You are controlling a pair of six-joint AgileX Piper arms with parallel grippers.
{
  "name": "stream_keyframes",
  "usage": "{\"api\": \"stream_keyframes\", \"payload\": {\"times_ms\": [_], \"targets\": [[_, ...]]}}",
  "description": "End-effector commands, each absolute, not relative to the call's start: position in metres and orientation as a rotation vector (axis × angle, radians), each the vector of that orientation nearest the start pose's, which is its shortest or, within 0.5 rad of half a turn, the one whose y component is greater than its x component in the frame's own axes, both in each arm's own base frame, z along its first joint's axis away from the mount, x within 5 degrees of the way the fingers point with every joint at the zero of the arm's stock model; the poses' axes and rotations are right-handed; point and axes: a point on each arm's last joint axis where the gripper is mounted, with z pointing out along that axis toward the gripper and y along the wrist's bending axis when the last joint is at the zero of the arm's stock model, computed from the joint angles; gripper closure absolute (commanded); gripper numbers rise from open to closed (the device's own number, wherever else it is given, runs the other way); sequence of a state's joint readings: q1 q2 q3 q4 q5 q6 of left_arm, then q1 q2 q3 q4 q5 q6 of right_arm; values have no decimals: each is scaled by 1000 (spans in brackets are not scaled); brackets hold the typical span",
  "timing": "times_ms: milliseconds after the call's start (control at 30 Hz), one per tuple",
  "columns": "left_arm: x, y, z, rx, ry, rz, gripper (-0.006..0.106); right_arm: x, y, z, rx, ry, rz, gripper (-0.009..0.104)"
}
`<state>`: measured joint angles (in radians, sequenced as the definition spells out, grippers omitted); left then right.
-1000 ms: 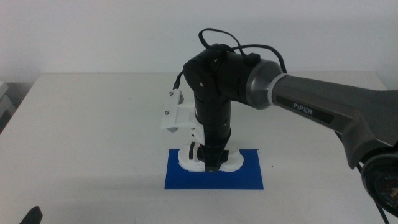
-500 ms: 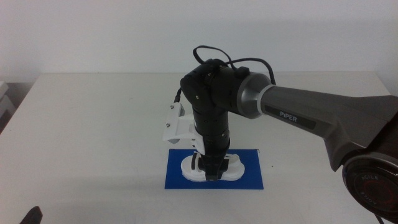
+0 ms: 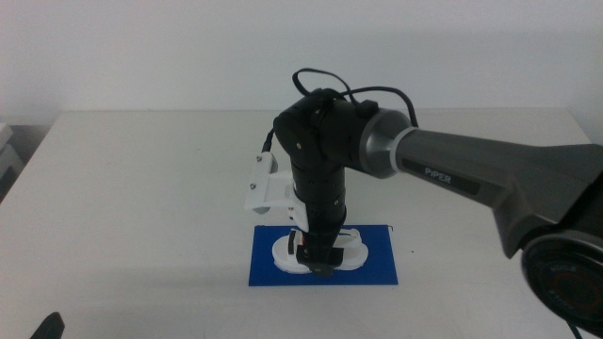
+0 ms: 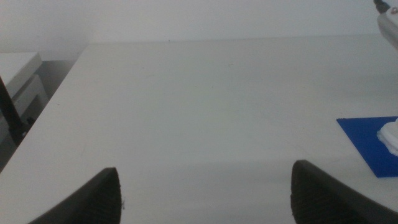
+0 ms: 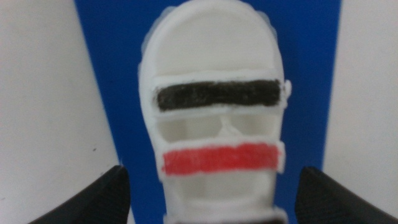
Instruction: Use one arm to grab the shoe from the table and place it on the mat.
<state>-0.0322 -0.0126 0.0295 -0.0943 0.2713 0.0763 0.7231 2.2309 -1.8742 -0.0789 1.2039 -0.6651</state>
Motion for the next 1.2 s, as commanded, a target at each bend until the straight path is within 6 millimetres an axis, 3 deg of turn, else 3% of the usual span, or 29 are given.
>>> {"api": "stream_keyframes", "payload": {"times_ms": [0, 133, 233, 400, 567, 733, 867, 1167], "targets": [[55, -4, 185, 21, 1685, -65, 7, 348, 292, 242, -1877, 2217, -105, 8], [55, -4, 185, 21, 1685, -65, 7, 338, 276, 277, -1754, 2235, -75, 7], [55, -4, 185, 21, 1685, -65, 7, 327, 252, 300, -1604, 2261, 3, 9], [55, -4, 185, 21, 1685, -65, 7, 302, 187, 341, -1227, 2183, 114, 12], [55, -4, 185, 21, 1685, -65, 7, 263, 112, 360, -826, 2126, 90, 17], [55, -4, 185, 21, 1685, -65, 7, 214, 53, 362, -413, 2025, 69, 19], [55, -4, 185, 21, 1685, -65, 7, 179, 24, 342, -219, 1949, 33, 19], [55, -4, 185, 21, 1685, -65, 7, 97, 8, 297, -142, 1701, -6, 18]]}}
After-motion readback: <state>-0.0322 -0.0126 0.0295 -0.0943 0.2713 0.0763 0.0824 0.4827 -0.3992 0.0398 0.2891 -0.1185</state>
